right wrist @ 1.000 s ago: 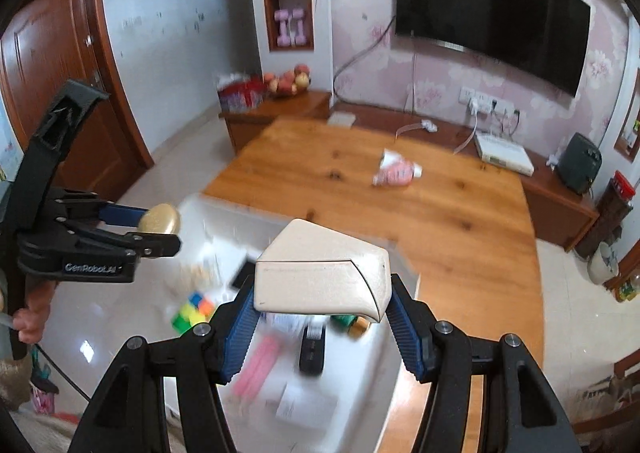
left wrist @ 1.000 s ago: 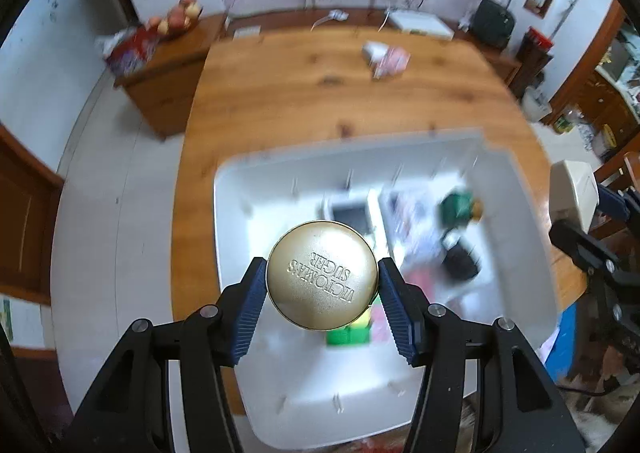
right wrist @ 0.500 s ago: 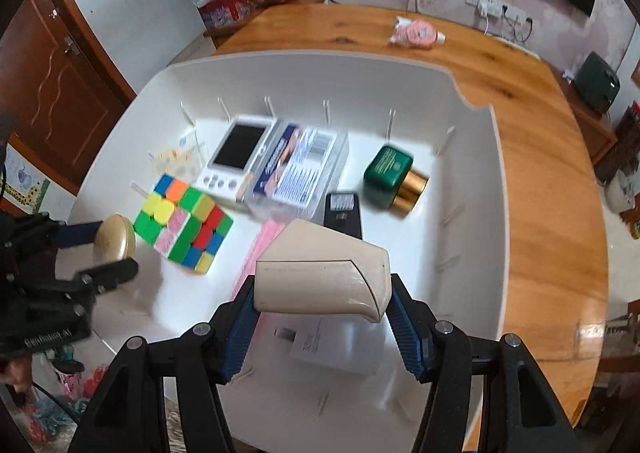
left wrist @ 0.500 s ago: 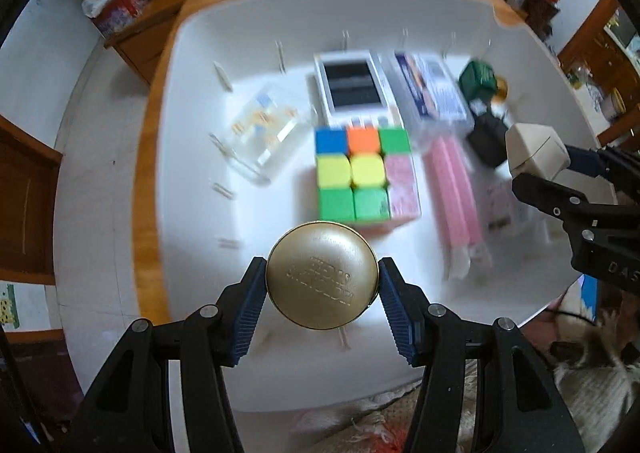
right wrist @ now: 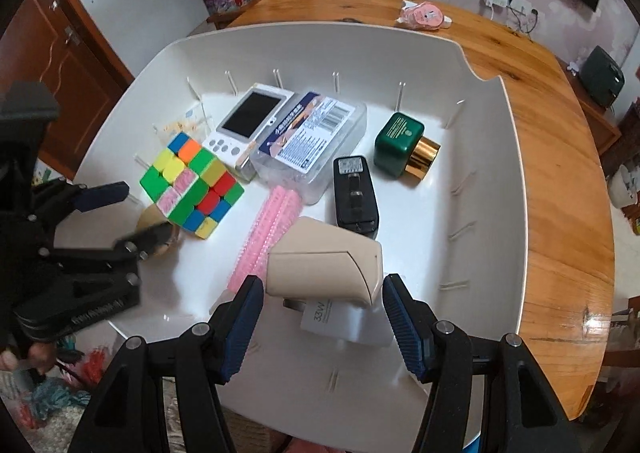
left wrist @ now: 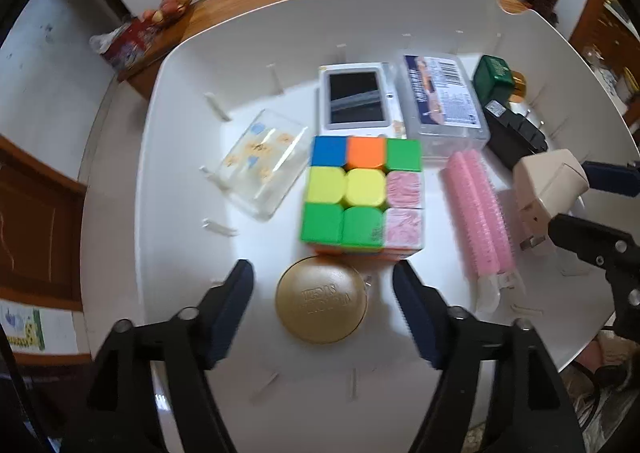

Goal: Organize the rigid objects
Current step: 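Lower the gold tin and beige box into the tray and open both tools, then move both tools back to the white shoe piece and pink tape dispenser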

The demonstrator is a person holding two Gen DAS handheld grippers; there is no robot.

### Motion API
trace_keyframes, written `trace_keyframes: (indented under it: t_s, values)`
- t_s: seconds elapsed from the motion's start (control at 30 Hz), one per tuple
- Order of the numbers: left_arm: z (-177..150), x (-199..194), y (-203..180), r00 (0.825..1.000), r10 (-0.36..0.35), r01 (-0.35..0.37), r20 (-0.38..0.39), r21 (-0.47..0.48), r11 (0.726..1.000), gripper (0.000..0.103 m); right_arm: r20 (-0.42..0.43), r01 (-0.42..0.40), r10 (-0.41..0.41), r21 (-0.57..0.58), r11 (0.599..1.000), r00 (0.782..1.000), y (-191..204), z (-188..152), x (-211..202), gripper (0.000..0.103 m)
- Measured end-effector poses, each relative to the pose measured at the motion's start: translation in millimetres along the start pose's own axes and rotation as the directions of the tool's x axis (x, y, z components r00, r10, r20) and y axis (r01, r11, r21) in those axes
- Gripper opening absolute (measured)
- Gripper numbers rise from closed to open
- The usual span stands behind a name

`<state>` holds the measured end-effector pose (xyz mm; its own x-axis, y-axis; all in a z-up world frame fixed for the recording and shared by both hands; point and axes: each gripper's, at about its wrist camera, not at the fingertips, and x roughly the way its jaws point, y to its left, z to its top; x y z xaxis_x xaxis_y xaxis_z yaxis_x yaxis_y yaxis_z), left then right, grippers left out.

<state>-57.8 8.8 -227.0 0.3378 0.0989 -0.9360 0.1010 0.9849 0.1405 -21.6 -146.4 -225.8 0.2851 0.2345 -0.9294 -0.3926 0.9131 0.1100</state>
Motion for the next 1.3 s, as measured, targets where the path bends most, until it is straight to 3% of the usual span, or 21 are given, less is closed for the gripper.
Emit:
trace_keyframes:
  t_s: [0.1,0.2,0.27,0.47,0.8,1.07,1.3]
  values:
    - [1.9,-1.2,1.2,1.000,-0.005,0.005,0.018,0.008,1.000,0.083,0.021,0.003,-0.003,0.024,1.000,1.000,-2.6,2.5,-4.4,0.063]
    - [-1.3,-4.7,4.5,0.998,-0.036,0.037,0.042,-0.003,0.999,0.085,0.054,0.007,-0.010,0.055,0.998,0.998,-5.8,5.1,-10.9,0.070]
    - [2.7,-7.5,10.4,0.997,-0.058,0.059,0.056,-0.016,0.998,0.094,0.075,-0.010,0.004,0.074,0.997,0.997,-7.9,5.2,-15.8,0.070]
    - [9.0,-19.5,31.3,0.985,-0.128,0.136,0.112,-0.064,0.989,0.100,0.117,-0.016,0.010,0.056,0.998,0.993,-2.8,8.2,-21.6,0.070]
    - [41.0,-47.6,27.3,0.981,-0.084,0.092,0.176,-0.035,0.995,0.100,0.214,0.043,-0.033,-0.043,0.998,0.976,-0.3,28.4,-29.5,0.070]
    - [117.9,-86.3,36.0,0.967,-0.048,0.047,0.251,0.010,0.999,0.100,0.219,0.062,-0.048,-0.055,0.997,0.975,-23.5,75.1,-49.0,0.070]
    - [206.6,-113.2,52.4,0.954,-0.003,0.002,0.300,0.005,1.000,0.100,0.253,0.062,-0.065,0.018,0.998,0.965,-61.0,152.5,-85.9,0.070]
